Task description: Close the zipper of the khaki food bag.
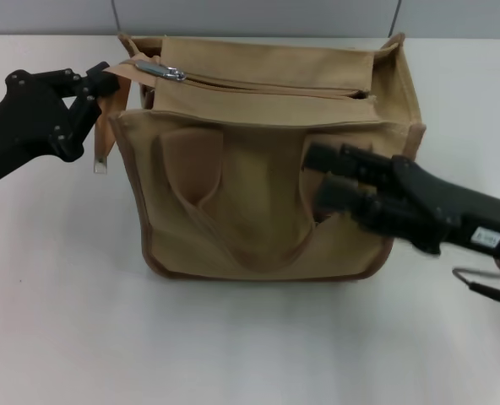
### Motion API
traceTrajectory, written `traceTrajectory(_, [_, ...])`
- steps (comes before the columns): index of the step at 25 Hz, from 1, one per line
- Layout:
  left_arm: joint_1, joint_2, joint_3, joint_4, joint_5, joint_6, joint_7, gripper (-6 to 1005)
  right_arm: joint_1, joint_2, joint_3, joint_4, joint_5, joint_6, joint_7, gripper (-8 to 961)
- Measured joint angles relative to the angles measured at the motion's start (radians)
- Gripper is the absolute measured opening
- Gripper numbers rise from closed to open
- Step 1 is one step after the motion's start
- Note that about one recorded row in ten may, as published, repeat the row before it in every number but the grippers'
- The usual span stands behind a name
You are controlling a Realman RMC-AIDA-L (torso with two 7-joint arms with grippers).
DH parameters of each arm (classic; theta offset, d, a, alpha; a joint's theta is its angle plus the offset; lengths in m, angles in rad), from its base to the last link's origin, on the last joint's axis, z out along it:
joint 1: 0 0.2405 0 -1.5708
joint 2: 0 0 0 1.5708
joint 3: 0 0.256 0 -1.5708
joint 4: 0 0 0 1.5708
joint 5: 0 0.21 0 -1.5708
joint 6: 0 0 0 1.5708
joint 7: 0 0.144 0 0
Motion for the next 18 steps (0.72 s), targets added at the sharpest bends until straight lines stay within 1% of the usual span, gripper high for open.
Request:
traceTrajectory(2, [-0.003, -0.001, 0.0, 0.0, -0.003, 0.01, 0.0, 3, 0.015, 0.001, -0.002, 0.026, 0.051, 0.018, 0.104, 632])
traceTrajectory(4, [-0.007, -0.002, 0.0, 0.0, -0.008, 0.029, 0.0, 3, 0.037, 0.002, -0.006, 0.048, 0.09, 0.035, 0.26, 632])
traceTrajectory(7, [-0.013, -0.003, 0.0, -0.001, -0.017, 0.056, 0.002, 3, 0.065, 0.002, 0.002, 0.049, 0.098, 0.035, 0.429, 632])
traceTrajectory(9, [-0.028, -0.003, 0.003, -0.015, -0.031, 0.079, 0.012, 3, 0.083, 0.002, 0.004, 0.05, 0.103, 0.048, 0.496, 632])
traceTrajectory(14, [-0.052, -0.004, 0.033, -0.025, -0.04, 0.094, 0.035, 4, 0.152, 0.004, -0.004, 0.111, 0.119, 0.125, 0.542, 632])
traceTrajectory(18, [-0.071, -0.005, 0.074, -0.027, -0.064, 0.092, 0.046, 5, 0.18, 0.004, -0.007, 0.125, 0.119, 0.186, 0.523, 632])
